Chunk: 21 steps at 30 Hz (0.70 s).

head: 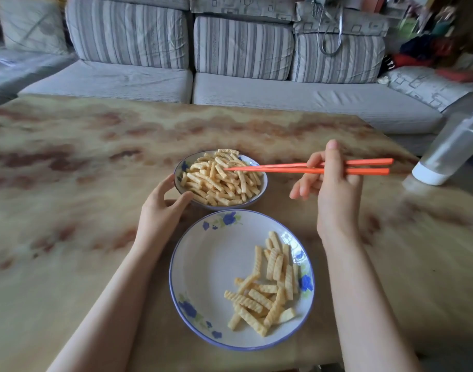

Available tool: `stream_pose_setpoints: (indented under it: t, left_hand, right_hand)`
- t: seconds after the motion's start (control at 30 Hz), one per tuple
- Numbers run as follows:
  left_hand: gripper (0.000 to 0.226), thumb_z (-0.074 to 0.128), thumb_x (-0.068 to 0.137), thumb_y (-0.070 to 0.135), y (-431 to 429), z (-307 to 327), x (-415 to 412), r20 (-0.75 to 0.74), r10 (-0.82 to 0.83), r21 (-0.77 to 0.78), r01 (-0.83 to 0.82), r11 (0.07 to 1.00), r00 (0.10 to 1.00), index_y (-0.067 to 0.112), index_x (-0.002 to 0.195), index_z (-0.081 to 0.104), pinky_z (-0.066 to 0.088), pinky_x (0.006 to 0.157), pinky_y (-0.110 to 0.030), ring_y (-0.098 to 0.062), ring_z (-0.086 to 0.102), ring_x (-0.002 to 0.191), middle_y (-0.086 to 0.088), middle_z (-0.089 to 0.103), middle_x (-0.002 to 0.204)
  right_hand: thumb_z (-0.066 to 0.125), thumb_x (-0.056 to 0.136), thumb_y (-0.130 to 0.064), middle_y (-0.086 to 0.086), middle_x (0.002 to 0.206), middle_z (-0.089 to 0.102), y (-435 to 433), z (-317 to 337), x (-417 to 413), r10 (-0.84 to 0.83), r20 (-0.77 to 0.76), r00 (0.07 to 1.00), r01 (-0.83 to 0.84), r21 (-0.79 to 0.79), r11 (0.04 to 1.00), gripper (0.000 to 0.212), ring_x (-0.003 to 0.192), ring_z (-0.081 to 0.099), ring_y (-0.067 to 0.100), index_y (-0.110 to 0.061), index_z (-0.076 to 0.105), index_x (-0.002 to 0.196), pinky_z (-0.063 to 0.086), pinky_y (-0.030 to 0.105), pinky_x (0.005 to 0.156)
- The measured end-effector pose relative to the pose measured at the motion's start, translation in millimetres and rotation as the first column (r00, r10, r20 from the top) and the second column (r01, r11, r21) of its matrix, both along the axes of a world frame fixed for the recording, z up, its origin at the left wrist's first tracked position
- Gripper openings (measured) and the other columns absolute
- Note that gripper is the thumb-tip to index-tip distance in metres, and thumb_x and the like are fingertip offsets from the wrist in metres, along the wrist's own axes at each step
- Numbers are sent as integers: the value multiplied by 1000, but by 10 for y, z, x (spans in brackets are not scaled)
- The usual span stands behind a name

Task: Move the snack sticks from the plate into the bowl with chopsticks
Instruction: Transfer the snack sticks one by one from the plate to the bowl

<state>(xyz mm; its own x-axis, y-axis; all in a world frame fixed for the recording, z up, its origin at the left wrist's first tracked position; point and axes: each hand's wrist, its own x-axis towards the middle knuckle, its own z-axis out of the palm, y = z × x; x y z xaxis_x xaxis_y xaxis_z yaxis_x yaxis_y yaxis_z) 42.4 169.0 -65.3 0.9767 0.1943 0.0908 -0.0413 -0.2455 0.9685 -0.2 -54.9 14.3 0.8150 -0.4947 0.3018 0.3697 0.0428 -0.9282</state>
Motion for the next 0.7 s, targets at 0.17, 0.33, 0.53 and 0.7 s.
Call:
stream_pose_setpoints:
  t: [0.17, 0.33, 0.53, 0.7]
  left_hand:
    - [47, 68, 89, 23, 14, -21, 24, 2, 0, 9, 0, 1000, 1000, 30, 134, 57, 55, 83, -29, -8, 71, 74, 10, 72, 87]
    - [44, 68, 89, 23, 18, -36, 28, 13, 1, -5, -1, 1000, 1000, 32, 131, 58, 51, 75, -22, -3, 70, 72, 20, 70, 81]
    - [44, 68, 89, 23, 25, -53, 38, 12, -9, -7, 9, 1000, 1000, 34, 131, 58, 55, 82, -31, -10, 73, 74, 12, 74, 83]
    - [45, 68, 89, 24, 21, -57, 47, 5, -10, -16, 10, 1000, 1000, 32, 132, 58, 56, 83, -33, -13, 72, 75, 10, 74, 86]
  right_hand:
    - [41, 102, -26, 9, 57, 43, -285, 131, -179, 151, -60, 987, -156, -105, 982, 45, 27, 33, 16, -10, 48, 61, 28, 23, 34]
    - [40, 102, -25, 5, 66, 51, -531, 311, -384, 188, -122, 975, -208, -184, 961, 42, 26, 25, 8, -6, 46, 65, 21, 15, 32]
    - [39, 102, -25, -5, 37, 37, -613, 361, -467, 191, -261, 946, -270, -313, 910, 43, 24, 20, 8, -1, 45, 67, 16, 14, 32]
    - [42, 101, -30, 9, 38, 24, -538, 285, -387, 241, -315, 918, -337, -298, 893, 47, 26, 19, 13, -8, 50, 60, 21, 16, 33]
